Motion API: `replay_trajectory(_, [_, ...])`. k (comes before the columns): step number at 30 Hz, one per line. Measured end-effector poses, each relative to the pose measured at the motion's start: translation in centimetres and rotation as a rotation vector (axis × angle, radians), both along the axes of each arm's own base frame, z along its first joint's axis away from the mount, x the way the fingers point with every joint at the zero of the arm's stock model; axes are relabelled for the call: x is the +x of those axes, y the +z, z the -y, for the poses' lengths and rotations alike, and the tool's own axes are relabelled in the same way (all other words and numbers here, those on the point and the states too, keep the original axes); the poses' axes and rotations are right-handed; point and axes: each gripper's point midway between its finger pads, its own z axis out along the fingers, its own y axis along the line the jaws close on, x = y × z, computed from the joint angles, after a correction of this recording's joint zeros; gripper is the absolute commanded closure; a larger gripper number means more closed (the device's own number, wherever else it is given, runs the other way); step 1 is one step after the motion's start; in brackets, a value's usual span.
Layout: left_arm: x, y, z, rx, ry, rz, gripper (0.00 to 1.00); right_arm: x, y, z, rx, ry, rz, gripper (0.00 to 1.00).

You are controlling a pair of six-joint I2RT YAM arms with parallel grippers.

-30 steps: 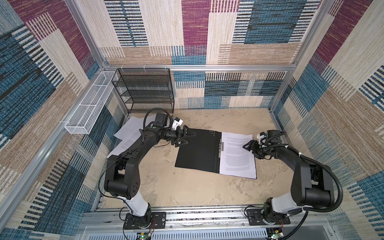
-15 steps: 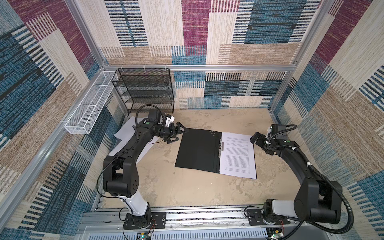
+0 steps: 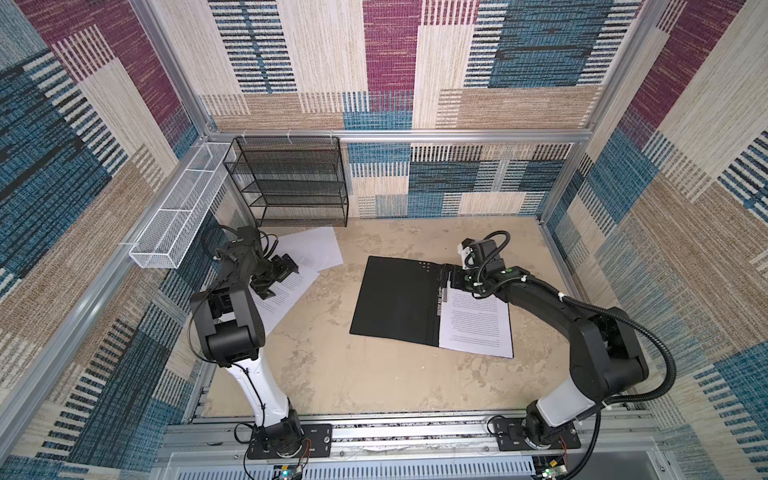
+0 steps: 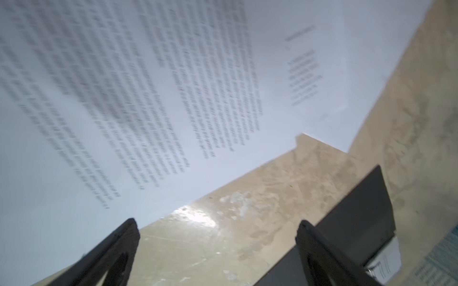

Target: Put the files into the folder

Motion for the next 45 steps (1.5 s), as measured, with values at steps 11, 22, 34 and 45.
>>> replay_trajectory(11, [-5.7,-4.8,-2.6,0.032,0.028,-0.203,0.01,-1.6,0.0,-3.2,0.106,0.124,0.0,0.0])
replay_trajectory(22, [-7.0,-6.1,4.0,-0.001,-0.146,-0.254,0.01,-1.6,1.6,-4.3,0.161,0.169,0.037,0.01])
replay_trajectory(34, [-1.6,1.6,8.0,-0.056,-0.241,0.016,0.01,-1.7,2.0,-4.6,0.174,0.187,0.045,0.0])
replay_trajectory(45, [1.6,-2.0,-1.6,0.012,-0.1,-0.063,0.01,-3.2,2.8,-6.6,0.219,0.287,0.046,0.0])
